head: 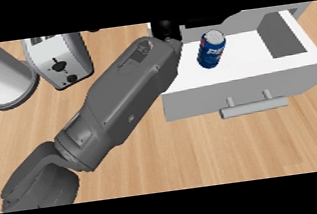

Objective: Pick up the can, place it into the drawer and close the drawer

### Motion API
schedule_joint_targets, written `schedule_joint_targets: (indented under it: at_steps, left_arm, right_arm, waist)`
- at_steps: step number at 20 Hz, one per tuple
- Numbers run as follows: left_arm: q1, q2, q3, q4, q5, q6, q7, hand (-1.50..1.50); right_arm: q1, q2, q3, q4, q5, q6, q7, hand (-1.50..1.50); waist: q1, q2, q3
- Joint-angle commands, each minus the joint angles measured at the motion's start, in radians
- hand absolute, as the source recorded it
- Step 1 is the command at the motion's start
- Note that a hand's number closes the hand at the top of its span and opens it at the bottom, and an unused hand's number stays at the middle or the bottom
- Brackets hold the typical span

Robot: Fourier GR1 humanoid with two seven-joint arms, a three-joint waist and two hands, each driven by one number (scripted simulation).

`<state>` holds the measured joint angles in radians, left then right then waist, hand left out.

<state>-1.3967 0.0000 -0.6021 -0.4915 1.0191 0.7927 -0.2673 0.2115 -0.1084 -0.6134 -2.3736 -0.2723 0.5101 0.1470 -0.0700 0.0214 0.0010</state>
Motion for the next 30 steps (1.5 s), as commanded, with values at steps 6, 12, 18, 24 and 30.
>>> schedule_joint_targets:
  at_steps: [6, 12, 18, 24, 30]
  left_arm:
    - [-0.008, 0.000, -0.020, -0.059, 0.048, 0.046, -0.029, -1.50]
    - [-0.070, 0.012, 0.024, 0.000, 0.032, 0.004, 0.035, -1.50]
    - [-0.013, 0.021, 0.040, 0.035, -0.001, -0.032, 0.010, -1.50]
    - [-0.012, 0.028, 0.032, -0.049, -0.033, 0.035, 0.061, -1.50]
    - [0.067, 0.143, 0.016, -0.161, -0.063, -0.022, 0.115, -1.50]
  right_arm:
    - [-0.163, -0.034, 0.181, 0.018, 0.425, -0.019, -0.066, -1.50]
    - [-0.218, 0.009, 0.394, 0.093, 0.782, -0.101, -0.146, -1.50]
    - [-0.346, -0.002, 0.489, 0.324, 0.983, -0.245, -0.223, -1.50]
    - [-0.510, -0.039, 0.591, 0.560, 1.172, -0.313, -0.223, -1.50]
    - [-0.633, -0.045, 0.671, 0.778, 1.320, -0.386, -0.233, -1.50]
  waist:
    - [0.038, -0.006, 0.000]
    - [0.078, -0.010, 0.000]
    - [0.072, -0.012, 0.000]
    - [0.090, -0.017, -0.001]
    - [0.105, -0.022, -0.001]
